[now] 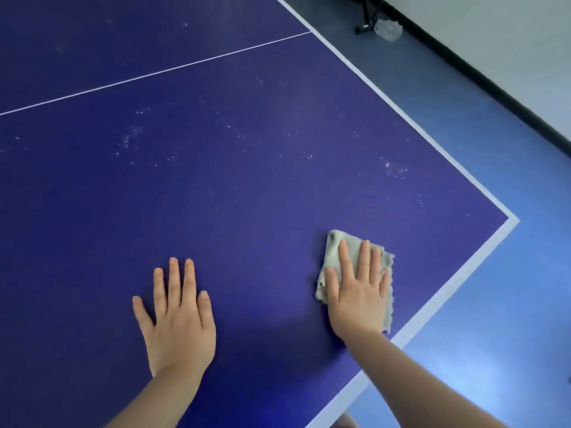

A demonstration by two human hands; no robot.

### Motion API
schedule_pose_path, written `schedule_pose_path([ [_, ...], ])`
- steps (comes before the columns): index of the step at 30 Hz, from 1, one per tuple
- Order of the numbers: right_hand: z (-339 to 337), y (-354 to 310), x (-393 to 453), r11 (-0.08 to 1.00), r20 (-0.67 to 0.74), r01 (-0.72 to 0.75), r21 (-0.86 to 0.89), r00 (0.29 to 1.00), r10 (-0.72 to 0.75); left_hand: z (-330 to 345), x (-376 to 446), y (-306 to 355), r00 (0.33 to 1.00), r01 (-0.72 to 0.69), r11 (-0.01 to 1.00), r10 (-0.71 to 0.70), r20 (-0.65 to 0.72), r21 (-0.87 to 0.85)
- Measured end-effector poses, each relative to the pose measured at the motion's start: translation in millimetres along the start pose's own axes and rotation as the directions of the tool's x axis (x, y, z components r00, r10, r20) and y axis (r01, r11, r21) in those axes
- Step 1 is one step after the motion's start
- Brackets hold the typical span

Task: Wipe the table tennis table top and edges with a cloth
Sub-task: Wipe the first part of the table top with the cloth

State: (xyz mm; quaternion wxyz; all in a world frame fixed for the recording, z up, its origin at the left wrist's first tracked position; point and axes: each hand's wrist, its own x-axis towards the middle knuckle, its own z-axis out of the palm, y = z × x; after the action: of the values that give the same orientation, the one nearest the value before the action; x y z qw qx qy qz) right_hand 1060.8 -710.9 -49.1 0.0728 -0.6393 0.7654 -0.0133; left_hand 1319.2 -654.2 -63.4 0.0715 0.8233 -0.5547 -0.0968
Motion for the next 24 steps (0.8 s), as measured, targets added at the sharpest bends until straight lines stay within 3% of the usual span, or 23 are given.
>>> schedule_pose_path([
  [2,7,-22,-27,0.982,0.015,0.189,0.003,0.982,-0.189,-1,-1,2,0.997,-0.067,0.998,0.067,-0.022,0.015],
  [5,2,-41,-10,0.884,0.087,0.467,0.02,0.88,-0.467,2,-5,19,0.962,-0.267,0.962,0.27,-0.036,0.061],
  [7,-6,-24,27,0.876,0.082,0.48,0.04,0.872,-0.482,7,-5,46,0.954,-0.297,0.954,0.298,-0.015,0.049],
  [8,-10,-5,44,0.916,0.104,0.399,0.046,0.91,-0.401,11,-6,63,0.952,-0.306,0.951,0.306,0.006,0.037],
  [10,-18,46,64,0.996,0.104,0.091,0.014,0.99,-0.092,19,-8,98,0.932,-0.362,0.932,0.361,0.044,0.026],
  [12,-22,99,59,0.975,0.07,-0.221,0.023,0.973,0.219,26,-8,126,0.909,-0.413,0.91,0.41,0.079,0.027],
  [14,-18,122,33,0.944,0.038,-0.32,0.075,0.947,0.318,30,-4,148,0.911,-0.407,0.912,0.402,0.09,0.045],
  [16,-8,107,0,0.979,-0.034,-0.189,0.075,0.981,0.192,33,2,166,0.928,-0.366,0.93,0.36,0.093,0.046],
  [18,-4,81,-14,0.997,-0.039,0.035,0.066,0.999,-0.032,37,7,180,0.947,-0.315,0.949,0.312,0.075,0.023],
  [21,-6,63,25,0.939,-0.01,0.342,0.047,0.94,-0.342,39,11,190,0.972,-0.222,0.975,0.223,0.071,-0.027],
  [23,-13,77,70,0.925,-0.033,0.38,0.014,0.925,-0.379,38,11,193,0.976,-0.209,0.978,0.21,0.061,-0.019],
  [24,-18,94,90,0.95,-0.02,0.312,0.017,0.95,-0.312,38,11,193,0.976,-0.209,0.978,0.209,0.064,-0.016],
])
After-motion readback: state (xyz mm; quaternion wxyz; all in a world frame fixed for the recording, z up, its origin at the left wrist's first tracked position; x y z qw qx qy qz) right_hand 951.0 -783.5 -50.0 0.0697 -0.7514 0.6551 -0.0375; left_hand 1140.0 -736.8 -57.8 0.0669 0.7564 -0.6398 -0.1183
